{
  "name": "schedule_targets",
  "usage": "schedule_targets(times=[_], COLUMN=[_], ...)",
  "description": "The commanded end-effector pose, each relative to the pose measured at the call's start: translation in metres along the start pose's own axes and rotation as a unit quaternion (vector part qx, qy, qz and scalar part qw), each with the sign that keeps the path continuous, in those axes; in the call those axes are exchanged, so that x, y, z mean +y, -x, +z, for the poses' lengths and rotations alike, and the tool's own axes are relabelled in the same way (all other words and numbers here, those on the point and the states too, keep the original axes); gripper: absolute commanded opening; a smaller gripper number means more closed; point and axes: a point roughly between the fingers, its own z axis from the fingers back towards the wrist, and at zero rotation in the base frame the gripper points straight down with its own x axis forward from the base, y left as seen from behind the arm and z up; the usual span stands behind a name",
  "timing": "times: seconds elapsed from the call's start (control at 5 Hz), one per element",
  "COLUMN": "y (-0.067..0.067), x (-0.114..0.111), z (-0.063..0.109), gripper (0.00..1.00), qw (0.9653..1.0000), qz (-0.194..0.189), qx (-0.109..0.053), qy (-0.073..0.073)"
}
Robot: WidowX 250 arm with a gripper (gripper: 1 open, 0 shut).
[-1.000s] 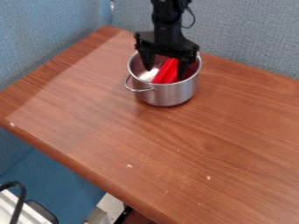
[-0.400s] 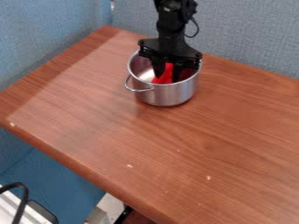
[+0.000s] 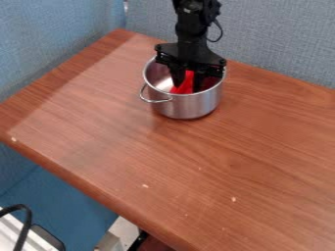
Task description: Move the red object from the metal pot to the table
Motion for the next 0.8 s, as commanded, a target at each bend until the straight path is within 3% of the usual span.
schedule_targets(times=[0.0,0.4,0.6], y=[-0.005,-0.005,-0.008], x=[0.002,0.004,0.008], z=[0.022,0.031,0.047], gripper=[0.00,0.00,0.00], qw=[0.9997,0.9996,0.9990], qz=[0.001,0.004,0.016], qx=[-0.025,-0.029,-0.038], qy=[0.002,0.006,0.016])
